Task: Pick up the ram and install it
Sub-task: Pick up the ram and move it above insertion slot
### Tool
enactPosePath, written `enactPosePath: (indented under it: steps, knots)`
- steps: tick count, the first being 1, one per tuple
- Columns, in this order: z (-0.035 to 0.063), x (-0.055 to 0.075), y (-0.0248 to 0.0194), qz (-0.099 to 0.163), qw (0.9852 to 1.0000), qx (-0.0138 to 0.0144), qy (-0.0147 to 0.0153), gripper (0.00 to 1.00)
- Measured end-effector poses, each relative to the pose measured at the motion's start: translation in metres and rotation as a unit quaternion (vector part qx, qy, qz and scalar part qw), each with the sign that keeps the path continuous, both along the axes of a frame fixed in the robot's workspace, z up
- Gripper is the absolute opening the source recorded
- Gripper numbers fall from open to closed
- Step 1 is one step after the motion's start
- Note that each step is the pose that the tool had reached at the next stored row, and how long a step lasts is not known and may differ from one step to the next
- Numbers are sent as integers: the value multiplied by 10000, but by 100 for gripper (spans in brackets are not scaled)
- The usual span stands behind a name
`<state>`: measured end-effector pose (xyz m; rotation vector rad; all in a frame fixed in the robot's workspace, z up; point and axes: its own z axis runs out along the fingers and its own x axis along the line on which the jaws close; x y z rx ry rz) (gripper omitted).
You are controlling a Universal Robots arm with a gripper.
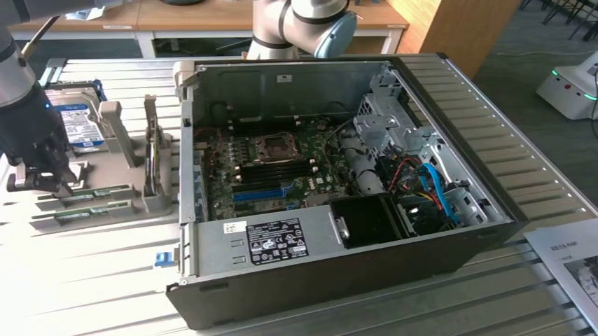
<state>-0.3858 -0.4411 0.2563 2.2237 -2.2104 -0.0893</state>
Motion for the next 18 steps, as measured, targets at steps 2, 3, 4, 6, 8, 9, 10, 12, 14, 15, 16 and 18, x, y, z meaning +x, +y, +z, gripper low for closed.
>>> enactPosePath:
  steps: [2, 3, 4, 6, 8, 9, 10, 12, 14, 15, 16, 18]
  knots:
    - [0, 0, 0, 0, 10000, 0, 0, 32]
    - [0, 0, 0, 0, 10000, 0, 0, 32]
    - [0, 0, -1, 0, 10000, 0, 0, 32]
    - [-3, 0, -1, 0, 10000, 0, 0, 32]
    - [-12, 0, -1, 0, 10000, 0, 0, 32]
    - [-17, 0, -1, 0, 10000, 0, 0, 32]
    - [-23, 0, -1, 0, 10000, 0, 0, 32]
    - [-36, 0, -2, 0, 10000, 0, 0, 32]
    - [-46, 0, -3, 0, 10000, 0, 0, 32]
    - [-51, 0, -3, 0, 10000, 0, 0, 32]
    - [-57, 0, -4, 0, 10000, 0, 0, 32]
    - [-69, 0, -5, 0, 10000, 0, 0, 32]
